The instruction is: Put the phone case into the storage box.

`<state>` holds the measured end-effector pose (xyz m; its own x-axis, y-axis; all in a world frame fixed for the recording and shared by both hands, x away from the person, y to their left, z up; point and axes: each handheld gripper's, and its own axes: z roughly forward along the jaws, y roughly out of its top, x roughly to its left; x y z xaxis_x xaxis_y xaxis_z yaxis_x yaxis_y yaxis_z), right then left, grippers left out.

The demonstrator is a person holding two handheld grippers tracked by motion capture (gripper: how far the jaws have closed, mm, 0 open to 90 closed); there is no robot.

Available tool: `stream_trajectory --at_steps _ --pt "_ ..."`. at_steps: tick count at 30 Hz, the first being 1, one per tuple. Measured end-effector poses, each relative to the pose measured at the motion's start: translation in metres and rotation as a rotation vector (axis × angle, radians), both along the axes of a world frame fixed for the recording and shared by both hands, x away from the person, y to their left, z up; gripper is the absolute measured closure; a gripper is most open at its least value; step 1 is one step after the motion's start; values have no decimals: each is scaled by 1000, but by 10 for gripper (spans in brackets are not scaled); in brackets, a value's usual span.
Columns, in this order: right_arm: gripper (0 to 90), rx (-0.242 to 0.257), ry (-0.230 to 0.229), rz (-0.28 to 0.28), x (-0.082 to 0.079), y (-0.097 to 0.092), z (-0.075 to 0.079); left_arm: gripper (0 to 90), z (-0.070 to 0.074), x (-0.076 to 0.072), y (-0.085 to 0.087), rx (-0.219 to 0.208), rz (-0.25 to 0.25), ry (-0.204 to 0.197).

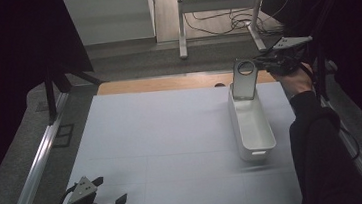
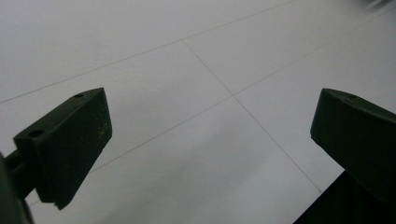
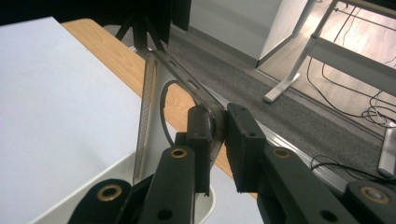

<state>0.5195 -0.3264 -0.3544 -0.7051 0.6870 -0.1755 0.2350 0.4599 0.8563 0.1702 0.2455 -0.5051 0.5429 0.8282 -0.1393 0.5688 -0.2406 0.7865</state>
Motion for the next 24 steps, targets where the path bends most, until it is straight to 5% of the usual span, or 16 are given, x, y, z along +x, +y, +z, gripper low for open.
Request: stream_trajectory --at_steps 24 --pt "796 14 11 28 19 -3 -38 0 0 1 1 -7 6 12"
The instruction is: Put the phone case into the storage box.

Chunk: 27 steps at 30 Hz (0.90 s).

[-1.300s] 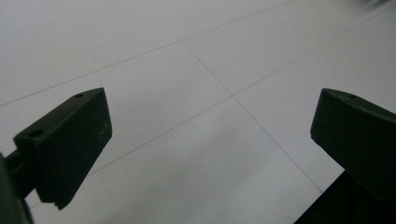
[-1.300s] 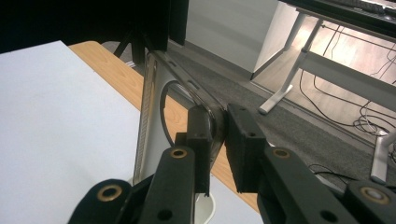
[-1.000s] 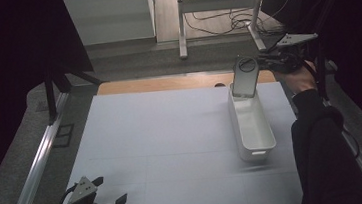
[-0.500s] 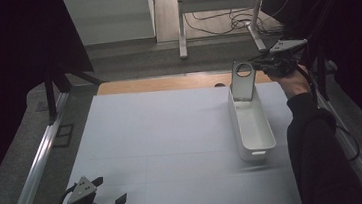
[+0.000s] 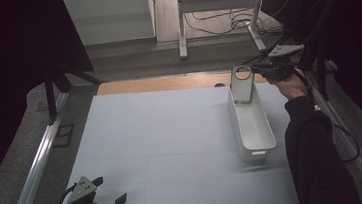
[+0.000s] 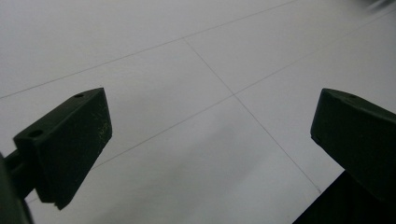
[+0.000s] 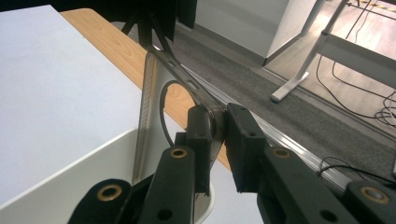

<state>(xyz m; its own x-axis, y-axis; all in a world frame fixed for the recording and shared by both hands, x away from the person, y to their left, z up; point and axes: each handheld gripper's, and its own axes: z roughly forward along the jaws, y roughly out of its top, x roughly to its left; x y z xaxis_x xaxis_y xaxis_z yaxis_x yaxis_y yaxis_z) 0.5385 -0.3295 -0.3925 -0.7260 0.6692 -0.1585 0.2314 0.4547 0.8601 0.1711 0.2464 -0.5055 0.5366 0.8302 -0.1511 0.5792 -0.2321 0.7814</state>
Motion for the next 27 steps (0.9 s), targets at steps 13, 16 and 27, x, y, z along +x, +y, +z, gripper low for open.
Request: stream_trajectory --at_steps 13,16,27 --pt "794 0 0 29 4 -2 -9 0 0 0 0 -1 0 3" --pt "789 3 -4 15 5 -2 -11 0 0 0 0 0 0 4" --pt "711 11 -1 -17 5 1 -12 0 0 0 0 2 0 5"
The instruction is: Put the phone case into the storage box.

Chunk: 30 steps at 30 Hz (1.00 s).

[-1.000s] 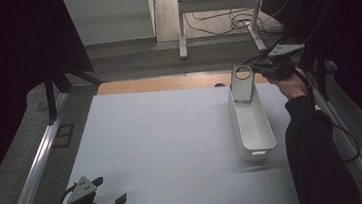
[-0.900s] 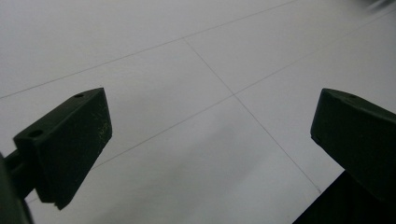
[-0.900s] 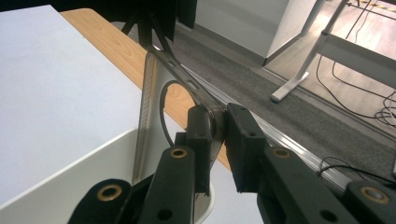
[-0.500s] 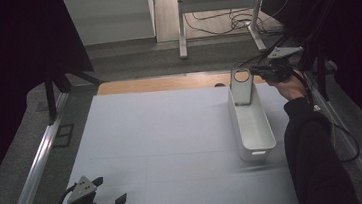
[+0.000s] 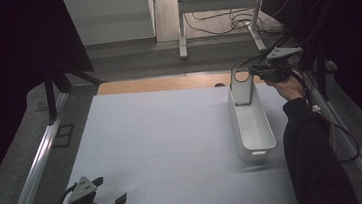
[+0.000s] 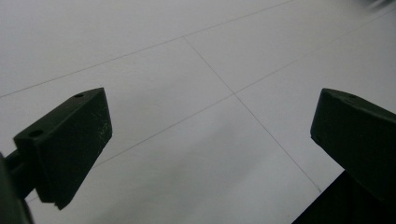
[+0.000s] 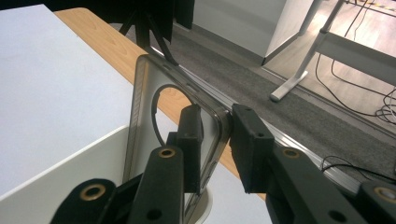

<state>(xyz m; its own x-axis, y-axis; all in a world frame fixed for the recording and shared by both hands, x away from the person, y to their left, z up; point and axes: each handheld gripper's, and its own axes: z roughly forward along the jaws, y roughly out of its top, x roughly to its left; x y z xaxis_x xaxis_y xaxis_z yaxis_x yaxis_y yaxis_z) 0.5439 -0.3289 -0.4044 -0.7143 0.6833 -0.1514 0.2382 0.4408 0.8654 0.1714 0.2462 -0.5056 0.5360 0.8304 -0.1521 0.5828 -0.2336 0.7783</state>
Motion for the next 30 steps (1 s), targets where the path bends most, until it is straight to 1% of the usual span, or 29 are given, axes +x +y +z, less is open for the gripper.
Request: stream_trajectory --at_steps 1,2,4,5,8,9,10,11,12,14,17,19,20,24,25,27,29,30 --pt "689 -13 -4 -8 0 1 0 0 0 0 0 0 0 0" --pt "688 -22 -2 -14 0 1 -1 0 0 0 0 0 0 -1" --pt "683 -25 -2 -18 0 2 -1 0 0 0 0 0 0 0" --pt "647 -21 -3 -26 1 2 -1 0 0 0 0 0 -1 -1" --pt "628 -31 -10 -41 1 2 0 0 0 0 0 -1 -1 0" --pt "607 -32 -14 -46 1 3 0 0 0 0 0 -1 -1 0" --pt "561 -35 -21 -64 0 4 0 0 0 0 0 -1 -1 0" --pt "561 -35 -21 -64 0 4 0 0 0 0 0 -1 -1 0" --pt "541 -46 -28 -81 0 5 0 0 0 0 0 -2 -1 0" --pt "526 -45 -29 -77 0 5 0 0 0 0 0 -2 -1 0" --pt "462 -47 -31 -100 -1 7 1 0 0 0 0 -2 -1 0" --pt "438 -43 -24 -111 -2 7 2 0 0 0 0 -5 0 -1" --pt "409 -44 -12 -121 -3 7 3 0 0 -1 1 -6 -1 -1" --pt "353 -19 25 -145 -6 8 5 0 0 -1 1 -5 0 -4" --pt "338 -14 42 -145 -7 8 6 0 0 -1 1 -8 0 -4" --pt "322 -12 48 -152 -9 9 7 0 0 -1 2 -11 1 -4" --pt "285 9 76 -149 -12 10 9 0 0 -1 2 -12 3 -4" --pt "279 10 83 -148 -13 11 9 0 0 -1 2 -13 3 -4"
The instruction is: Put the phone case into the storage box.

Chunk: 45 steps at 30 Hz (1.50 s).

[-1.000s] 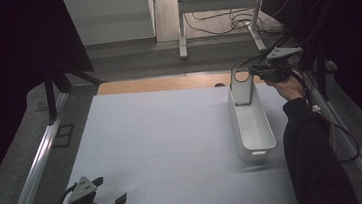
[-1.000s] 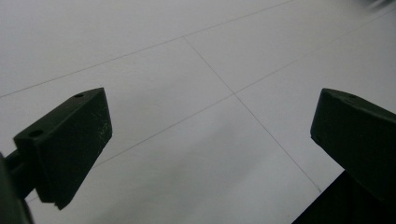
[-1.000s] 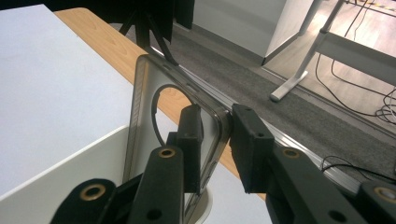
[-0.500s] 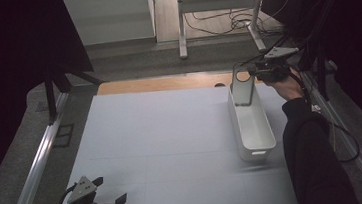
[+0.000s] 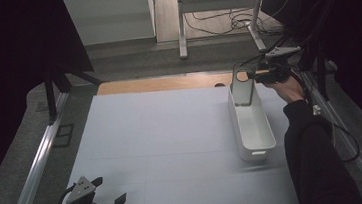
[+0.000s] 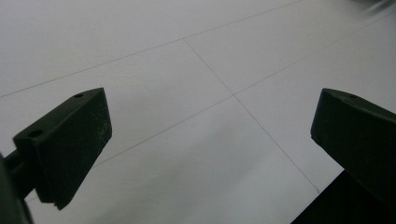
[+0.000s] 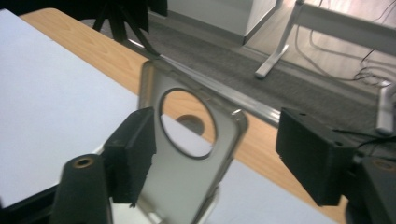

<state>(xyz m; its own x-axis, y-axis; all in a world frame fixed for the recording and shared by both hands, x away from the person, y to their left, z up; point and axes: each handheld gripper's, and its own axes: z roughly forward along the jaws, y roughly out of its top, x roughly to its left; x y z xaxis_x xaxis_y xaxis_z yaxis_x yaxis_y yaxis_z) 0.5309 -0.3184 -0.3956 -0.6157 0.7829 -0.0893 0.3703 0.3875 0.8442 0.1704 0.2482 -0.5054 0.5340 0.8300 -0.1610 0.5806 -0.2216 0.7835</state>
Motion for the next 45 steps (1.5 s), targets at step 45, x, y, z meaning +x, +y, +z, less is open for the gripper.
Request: stream_trajectory --at_steps 45 --pt "81 91 169 5 -111 18 -3 1 1 -4 8 -12 15 -28"
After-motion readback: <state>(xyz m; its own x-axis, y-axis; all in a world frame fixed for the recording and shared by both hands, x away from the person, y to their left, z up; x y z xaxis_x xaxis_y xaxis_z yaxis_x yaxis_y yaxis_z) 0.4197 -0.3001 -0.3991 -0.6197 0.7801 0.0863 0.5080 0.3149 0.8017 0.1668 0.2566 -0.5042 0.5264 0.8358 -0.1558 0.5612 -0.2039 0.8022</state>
